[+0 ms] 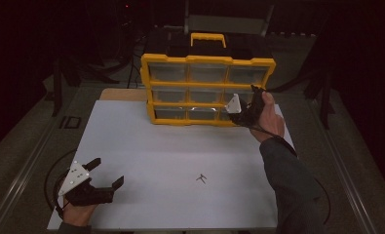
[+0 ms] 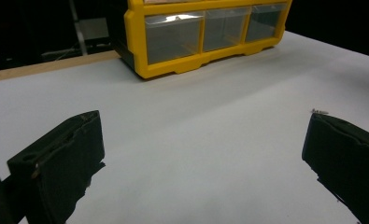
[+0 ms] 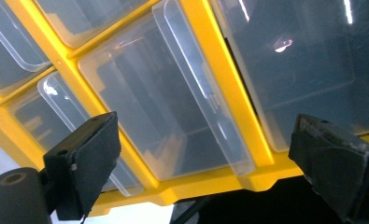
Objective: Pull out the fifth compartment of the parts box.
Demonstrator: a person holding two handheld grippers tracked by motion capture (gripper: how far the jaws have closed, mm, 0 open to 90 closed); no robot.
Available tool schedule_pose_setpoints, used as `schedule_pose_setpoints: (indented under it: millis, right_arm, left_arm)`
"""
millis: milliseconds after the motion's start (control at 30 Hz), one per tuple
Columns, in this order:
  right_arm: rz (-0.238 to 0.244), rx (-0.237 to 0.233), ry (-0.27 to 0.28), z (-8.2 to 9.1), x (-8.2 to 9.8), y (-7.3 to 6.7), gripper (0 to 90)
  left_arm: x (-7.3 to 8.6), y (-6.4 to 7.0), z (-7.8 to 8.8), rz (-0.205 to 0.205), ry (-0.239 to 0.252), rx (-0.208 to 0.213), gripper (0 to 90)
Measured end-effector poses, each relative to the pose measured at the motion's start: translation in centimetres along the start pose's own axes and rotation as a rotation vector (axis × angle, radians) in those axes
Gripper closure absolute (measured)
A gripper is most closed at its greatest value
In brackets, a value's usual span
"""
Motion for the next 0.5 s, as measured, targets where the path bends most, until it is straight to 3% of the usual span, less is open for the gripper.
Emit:
schedule_pose_setpoints:
  millis: [333,500]
  right_arm:
    - [0.045,0.036,-0.001,0.1,-0.6,0.2,8.3]
    - [0.107,0.047,0.001,-0.1,-1.2,-0.3,8.3]
  left_arm:
    - [0.0,0.1,0.0,-0.001,-0.002,0.002,0.0]
    - [0.0,0.0,0.0,-0.001,-0.002,0.003,0.0]
Point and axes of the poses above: each handheld gripper's, and its own axes: z roughly backward along the jaws, x roughly out of its underside, y roughly to its right, the point moved 2 cm from there along -z, roughly forward along the jaws, and after that the axes turned 5 degrees about -x, right-handed, at the moved point
